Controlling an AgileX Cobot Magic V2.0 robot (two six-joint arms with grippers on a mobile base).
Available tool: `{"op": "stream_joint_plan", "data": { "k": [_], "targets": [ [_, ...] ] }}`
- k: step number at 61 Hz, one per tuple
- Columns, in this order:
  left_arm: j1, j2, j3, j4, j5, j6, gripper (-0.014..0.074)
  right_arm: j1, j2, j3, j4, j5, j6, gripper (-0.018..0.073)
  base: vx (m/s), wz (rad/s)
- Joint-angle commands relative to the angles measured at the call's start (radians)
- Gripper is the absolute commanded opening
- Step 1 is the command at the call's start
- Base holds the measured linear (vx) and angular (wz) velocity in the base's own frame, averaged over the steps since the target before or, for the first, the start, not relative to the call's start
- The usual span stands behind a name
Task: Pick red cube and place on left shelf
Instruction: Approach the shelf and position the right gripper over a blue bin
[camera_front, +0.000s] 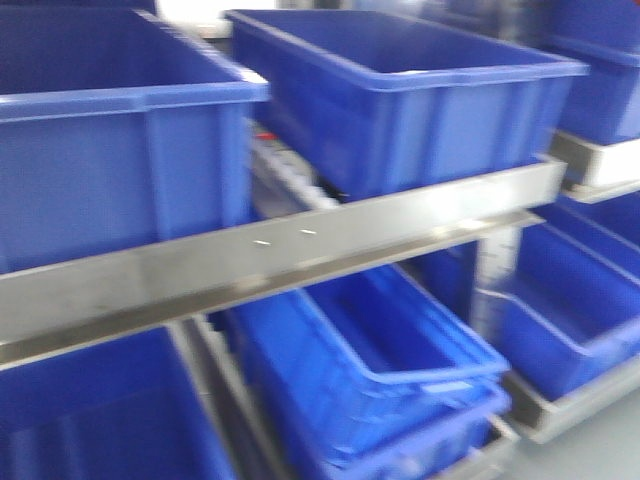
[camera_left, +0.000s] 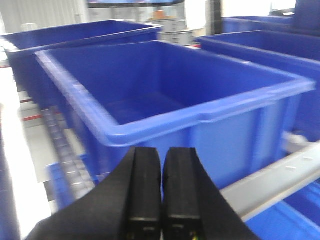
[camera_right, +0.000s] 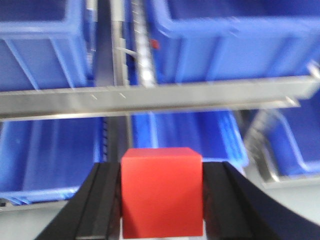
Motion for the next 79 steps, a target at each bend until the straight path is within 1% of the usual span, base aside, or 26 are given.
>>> {"op": "stream_joint_plan", "data": {
  "k": [1,35,56,79],
  "targets": [
    [-0.005,0.008,0.022,-0.007,-0.083,0.001,0.0106,0.001,-0.005,-0.03,-0.013,-0.081,-0.006,0.0058,0.28,0.56],
    [-0.005,0.008,0.022,-0.007,-0.083,0.001,0.0106,0.001,-0.005,-0.03,-0.013,-0.081,-0.006,0.0058,0.16,0.56],
    [-0.005,0.008,0.022,-0.007,-0.083,0.001,0.0106,0.001,-0.005,-0.03,-0.013,-0.081,-0.006,0.0058,0.08,0.26],
    [-0.005,0.008,0.022,-0.007,-0.083,0.001,0.0106,0.001,-0.005,-0.03,-0.013,-0.081,-0.006,0.0058,0.01,0.08]
  ]
}}
